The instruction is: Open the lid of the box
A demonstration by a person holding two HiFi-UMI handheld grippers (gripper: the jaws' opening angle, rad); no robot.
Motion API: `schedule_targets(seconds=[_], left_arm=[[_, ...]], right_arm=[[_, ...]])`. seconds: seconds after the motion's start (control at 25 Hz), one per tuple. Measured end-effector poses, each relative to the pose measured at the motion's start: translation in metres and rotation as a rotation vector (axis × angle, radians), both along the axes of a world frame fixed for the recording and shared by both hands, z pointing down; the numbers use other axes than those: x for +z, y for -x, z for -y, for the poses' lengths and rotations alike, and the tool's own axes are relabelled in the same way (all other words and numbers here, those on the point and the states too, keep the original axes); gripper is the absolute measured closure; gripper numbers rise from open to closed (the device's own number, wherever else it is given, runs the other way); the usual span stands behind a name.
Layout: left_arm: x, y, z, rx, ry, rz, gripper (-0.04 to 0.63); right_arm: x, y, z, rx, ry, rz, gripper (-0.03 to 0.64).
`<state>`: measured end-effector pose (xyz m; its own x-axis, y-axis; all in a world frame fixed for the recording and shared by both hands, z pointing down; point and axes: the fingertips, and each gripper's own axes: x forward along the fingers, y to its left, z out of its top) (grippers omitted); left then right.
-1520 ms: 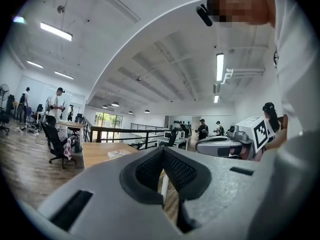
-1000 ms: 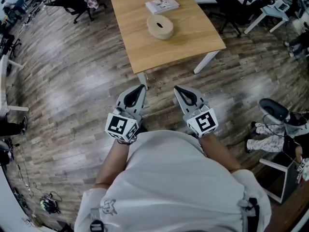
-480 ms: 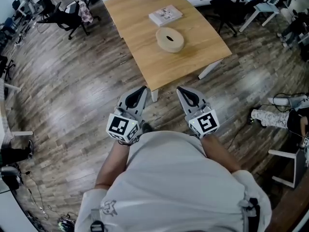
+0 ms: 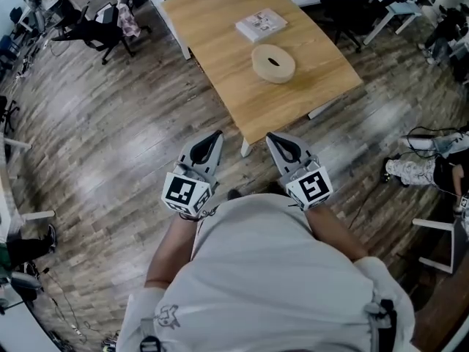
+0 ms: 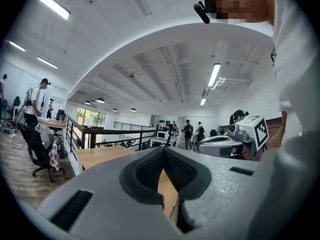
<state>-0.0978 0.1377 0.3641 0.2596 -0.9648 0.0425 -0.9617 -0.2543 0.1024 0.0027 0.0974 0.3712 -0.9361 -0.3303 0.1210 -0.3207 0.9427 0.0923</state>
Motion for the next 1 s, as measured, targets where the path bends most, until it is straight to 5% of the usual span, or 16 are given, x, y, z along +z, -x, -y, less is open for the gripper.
schedule_targets(seconds=[0.44,1.0], left_arm=[[0.011,0.028,0.043,0.003,0.026,0.026,0.589],[0.019,0.025,0.180,0.133,0.033,0.027,0.591]], right_arm=[[0.007,0.030,0.050,0.014,0.028,0.036,0.612],[0.012,0.021,0.176,0.145,0.030,0.038,0.612]])
